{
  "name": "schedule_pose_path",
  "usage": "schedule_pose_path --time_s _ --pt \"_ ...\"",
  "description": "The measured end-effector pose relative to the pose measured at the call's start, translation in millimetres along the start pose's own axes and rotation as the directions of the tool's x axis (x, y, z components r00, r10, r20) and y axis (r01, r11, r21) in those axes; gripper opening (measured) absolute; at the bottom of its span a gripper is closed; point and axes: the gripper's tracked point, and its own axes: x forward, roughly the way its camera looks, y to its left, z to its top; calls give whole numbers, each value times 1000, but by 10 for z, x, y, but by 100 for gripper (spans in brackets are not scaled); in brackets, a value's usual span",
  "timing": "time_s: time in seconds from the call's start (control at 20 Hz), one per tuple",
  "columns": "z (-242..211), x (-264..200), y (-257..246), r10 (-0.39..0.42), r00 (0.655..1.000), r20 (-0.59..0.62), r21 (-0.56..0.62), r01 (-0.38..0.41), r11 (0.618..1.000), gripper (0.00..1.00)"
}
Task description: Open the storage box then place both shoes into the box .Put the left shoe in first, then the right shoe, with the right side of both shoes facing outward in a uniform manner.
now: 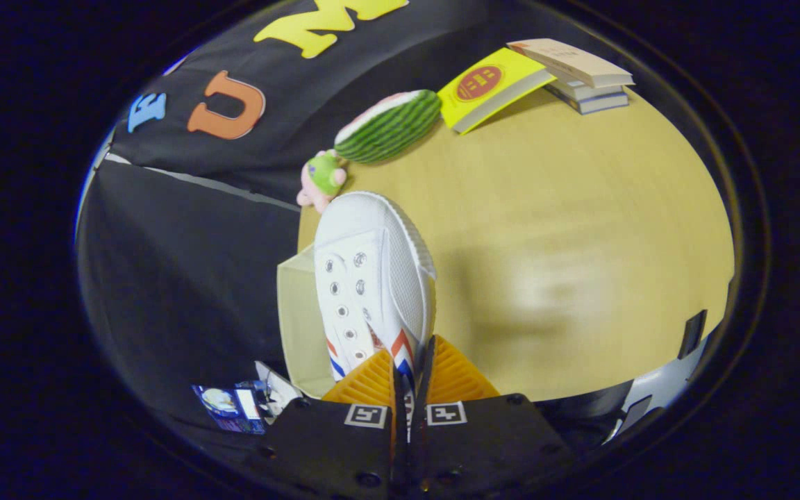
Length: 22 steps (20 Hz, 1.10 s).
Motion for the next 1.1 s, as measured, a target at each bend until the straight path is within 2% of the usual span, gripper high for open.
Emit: schedule_pose_path --time_s 0.1,0.45,0.85,1.1 --pt "-74 31 425 18 1000 10 -10 -18 1000 7" --pt "-411 519 1054 -91 996 -14 -17 91 996 7" --pt "-460 1053 890 -224 974 -45 2 224 975 7" --pt "-491 1185 779 -246 966 -85 11 247 969 8"
